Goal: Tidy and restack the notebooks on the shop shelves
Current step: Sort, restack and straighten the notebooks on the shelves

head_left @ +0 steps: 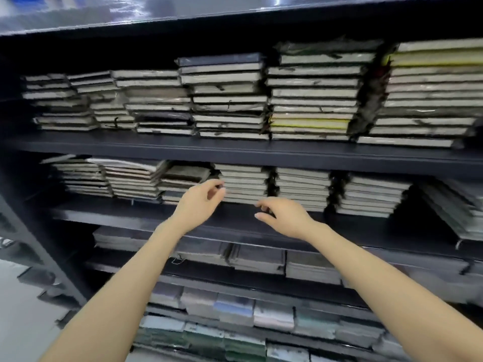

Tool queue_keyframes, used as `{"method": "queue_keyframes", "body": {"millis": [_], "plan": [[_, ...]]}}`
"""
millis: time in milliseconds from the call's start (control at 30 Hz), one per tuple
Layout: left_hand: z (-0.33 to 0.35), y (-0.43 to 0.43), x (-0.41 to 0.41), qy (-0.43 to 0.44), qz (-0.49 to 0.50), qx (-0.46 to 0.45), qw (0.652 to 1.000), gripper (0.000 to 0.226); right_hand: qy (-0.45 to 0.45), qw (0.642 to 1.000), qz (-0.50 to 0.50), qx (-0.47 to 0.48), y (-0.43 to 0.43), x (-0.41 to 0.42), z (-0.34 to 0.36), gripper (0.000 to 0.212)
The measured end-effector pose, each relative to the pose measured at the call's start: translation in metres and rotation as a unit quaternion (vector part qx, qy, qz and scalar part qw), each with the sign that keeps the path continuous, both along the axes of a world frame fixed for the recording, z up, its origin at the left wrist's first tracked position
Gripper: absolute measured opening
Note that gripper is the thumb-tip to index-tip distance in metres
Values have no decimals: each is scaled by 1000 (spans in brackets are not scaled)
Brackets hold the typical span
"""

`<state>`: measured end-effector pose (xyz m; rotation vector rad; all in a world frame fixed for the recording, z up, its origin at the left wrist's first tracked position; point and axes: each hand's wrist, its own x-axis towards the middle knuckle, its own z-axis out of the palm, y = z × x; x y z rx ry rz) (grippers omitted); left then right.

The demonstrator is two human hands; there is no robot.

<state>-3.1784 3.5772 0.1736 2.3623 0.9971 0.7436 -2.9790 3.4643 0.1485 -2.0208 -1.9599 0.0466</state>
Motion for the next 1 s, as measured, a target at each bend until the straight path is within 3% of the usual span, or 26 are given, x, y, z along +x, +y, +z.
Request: {"method": "queue_keyframes", "body": {"millis": [200,467,767,1000], "plan": [[54,-29,62,-93,-94,75,988,30,0,986,-119,117,-60,32,55,35],[126,-87,165,-199,-170,138,955,31,-33,941,-213,260,-146,115,121,32],[150,-129,267,-286,-88,180,937,42,-60,903,-243,350,-194,217,147,28],[161,-137,306,-327,-47,136,934,68,26,871,-248,423,-178,260,174,56]]}}
